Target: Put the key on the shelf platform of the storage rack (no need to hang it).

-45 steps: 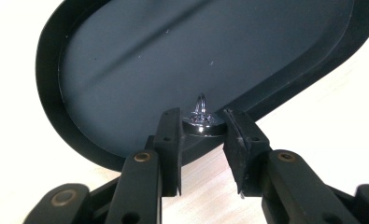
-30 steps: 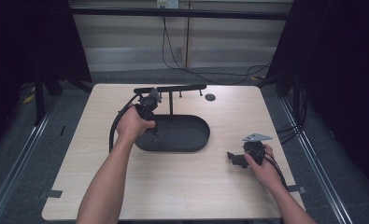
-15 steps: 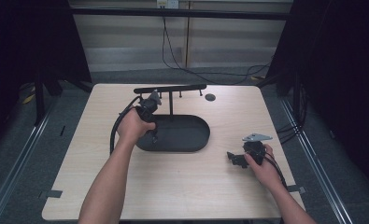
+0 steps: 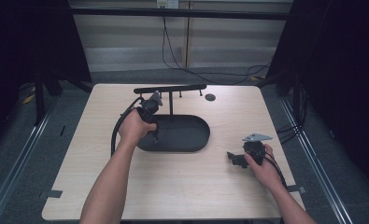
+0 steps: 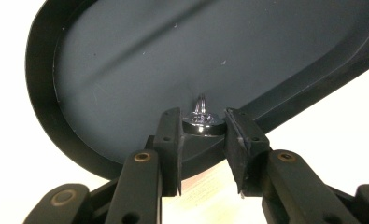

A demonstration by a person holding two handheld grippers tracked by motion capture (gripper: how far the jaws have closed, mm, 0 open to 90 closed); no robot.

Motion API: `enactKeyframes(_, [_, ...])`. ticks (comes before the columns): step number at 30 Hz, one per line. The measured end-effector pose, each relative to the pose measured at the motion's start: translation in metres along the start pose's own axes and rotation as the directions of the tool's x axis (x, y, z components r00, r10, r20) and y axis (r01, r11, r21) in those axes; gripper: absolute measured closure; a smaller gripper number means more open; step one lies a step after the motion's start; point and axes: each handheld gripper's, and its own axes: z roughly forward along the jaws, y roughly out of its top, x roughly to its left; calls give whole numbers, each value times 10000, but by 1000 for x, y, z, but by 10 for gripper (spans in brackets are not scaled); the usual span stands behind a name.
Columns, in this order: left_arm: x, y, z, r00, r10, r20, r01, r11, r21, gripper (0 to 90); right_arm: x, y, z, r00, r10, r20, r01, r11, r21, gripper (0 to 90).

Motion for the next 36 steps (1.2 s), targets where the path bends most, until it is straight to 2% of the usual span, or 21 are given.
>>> enactKeyframes(24, [-6,1,16,9988,470,-164,-478,9973,-565,674,0,0,0,10000,33,-6,-33,10000,26,109])
enactKeyframes(36, [-7,3,21,9984,523,-205,-537,9960,-715,673,0,0,0,10000,34,-9,-34,10000,29,109])
